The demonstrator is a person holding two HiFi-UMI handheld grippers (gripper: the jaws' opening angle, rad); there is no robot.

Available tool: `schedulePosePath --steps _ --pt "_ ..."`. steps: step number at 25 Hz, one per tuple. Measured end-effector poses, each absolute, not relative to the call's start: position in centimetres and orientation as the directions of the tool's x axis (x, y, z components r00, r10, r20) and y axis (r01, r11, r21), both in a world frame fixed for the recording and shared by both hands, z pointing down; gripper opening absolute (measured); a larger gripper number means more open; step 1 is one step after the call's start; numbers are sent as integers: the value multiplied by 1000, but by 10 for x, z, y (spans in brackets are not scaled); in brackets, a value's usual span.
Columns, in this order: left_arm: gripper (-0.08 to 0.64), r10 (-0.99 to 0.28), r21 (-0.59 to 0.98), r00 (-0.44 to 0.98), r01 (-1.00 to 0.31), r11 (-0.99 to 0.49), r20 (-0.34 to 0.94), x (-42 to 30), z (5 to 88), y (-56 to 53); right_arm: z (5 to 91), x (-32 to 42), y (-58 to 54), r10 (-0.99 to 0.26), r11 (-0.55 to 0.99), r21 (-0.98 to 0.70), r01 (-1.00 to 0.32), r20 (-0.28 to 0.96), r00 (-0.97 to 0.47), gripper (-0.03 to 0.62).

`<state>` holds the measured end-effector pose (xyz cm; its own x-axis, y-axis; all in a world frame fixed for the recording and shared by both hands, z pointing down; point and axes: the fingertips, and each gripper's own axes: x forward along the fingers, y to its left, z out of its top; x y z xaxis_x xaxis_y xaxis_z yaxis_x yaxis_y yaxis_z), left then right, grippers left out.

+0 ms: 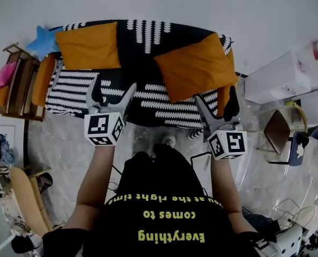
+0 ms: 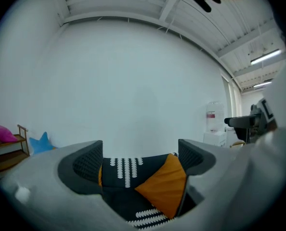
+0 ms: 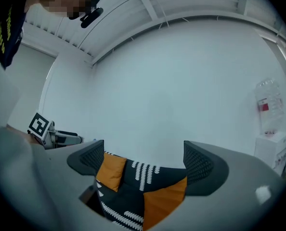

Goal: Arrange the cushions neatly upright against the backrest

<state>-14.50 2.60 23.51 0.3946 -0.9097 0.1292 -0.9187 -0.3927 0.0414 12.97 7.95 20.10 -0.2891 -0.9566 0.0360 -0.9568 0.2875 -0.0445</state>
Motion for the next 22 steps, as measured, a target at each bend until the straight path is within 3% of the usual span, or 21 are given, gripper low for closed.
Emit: schedulePosePath --steps 9,22 --pt "495 -932 50 323 -946 -319 166 -122 245 -24 223 185 16 -955 279 -95 -956 80 -287 508" --pt "495 -850 85 491 -871 -484 189 -87 268 -148 236 164 -89 -971 205 -88 -975 109 -214 509"
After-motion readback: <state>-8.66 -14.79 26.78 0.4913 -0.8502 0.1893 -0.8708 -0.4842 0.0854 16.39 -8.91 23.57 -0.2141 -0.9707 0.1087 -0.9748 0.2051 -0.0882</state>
